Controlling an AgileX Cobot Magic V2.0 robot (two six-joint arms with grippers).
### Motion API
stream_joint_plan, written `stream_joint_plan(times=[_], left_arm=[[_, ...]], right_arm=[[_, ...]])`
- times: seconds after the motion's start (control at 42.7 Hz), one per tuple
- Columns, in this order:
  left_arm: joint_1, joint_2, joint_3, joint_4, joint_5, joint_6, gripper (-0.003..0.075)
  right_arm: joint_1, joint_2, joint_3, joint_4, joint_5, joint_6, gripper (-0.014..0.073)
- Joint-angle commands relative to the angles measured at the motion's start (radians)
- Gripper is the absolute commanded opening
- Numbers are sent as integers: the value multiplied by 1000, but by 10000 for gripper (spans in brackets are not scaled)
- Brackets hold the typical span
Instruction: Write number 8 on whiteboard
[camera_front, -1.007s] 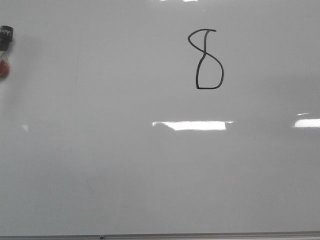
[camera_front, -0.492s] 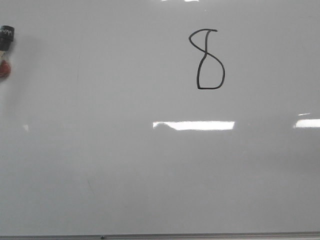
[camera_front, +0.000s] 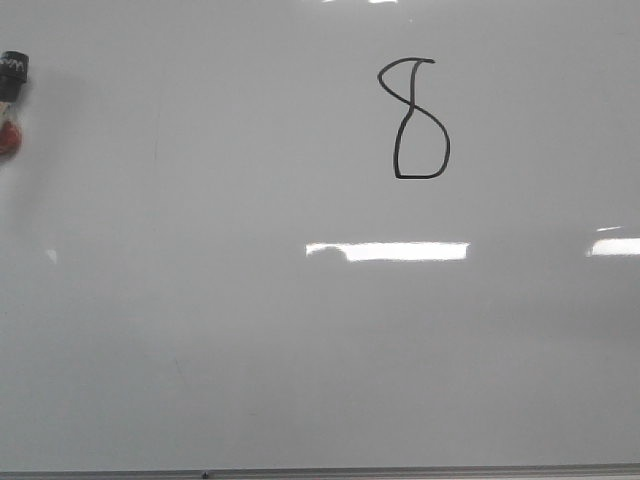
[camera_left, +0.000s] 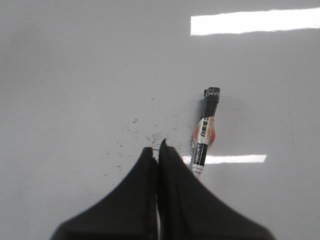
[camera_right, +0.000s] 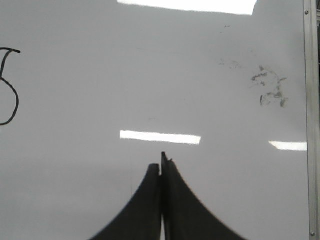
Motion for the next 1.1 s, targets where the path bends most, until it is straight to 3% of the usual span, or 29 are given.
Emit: stream_joint_plan(times=[0.0, 0.117, 1.077], left_arm=[[-8, -14, 14, -8, -83, 1, -21], [-8, -14, 14, -8, -83, 1, -21], [-8, -14, 14, -8, -83, 1, -20]], right_arm=[[1, -18, -2, -5, -119, 46, -69], [1, -19, -2, -9, -145, 95, -69], [71, -19, -2, -16, -121, 95, -69]])
